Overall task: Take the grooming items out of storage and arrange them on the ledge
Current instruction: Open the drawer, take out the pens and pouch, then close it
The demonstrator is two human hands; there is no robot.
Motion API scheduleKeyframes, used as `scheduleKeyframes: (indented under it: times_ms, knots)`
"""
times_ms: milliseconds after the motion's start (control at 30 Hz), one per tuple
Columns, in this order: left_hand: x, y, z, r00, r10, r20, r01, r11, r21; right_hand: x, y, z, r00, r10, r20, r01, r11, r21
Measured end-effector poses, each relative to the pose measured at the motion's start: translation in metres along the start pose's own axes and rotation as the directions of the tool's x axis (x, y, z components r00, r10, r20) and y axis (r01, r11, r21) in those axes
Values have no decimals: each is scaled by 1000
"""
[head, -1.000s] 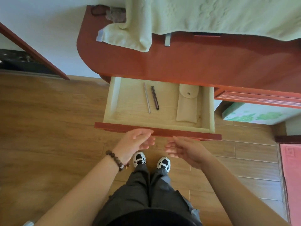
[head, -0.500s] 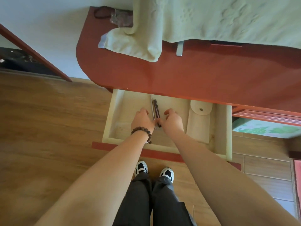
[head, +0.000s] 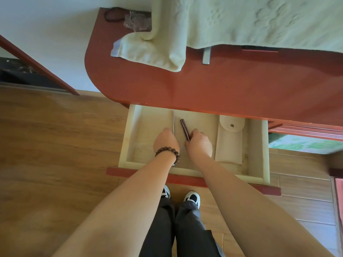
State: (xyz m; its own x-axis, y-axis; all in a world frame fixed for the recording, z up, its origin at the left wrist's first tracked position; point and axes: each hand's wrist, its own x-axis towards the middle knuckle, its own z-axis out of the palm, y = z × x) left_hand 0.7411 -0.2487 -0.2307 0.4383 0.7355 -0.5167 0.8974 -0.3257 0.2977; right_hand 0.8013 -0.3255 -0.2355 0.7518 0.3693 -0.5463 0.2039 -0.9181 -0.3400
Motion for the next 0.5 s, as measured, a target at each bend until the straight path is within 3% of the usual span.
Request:
scheduleKeyframes:
  times_ms: [133, 300, 500]
  knots:
    - [-9, -8, -12, 996, 51, 73, -41, 990, -138, -21, 3, -12, 999, -29, 17, 26, 988, 150]
    - [-49, -32, -42, 970, 230, 85, -185, 914, -362, -66, 6, -47, 993, -74, -96, 104, 927, 360]
    - [-80, -15, -77, 929, 352, -118, -357, 761, -542, -98, 0, -90, 971, -29, -238, 152, 842, 518]
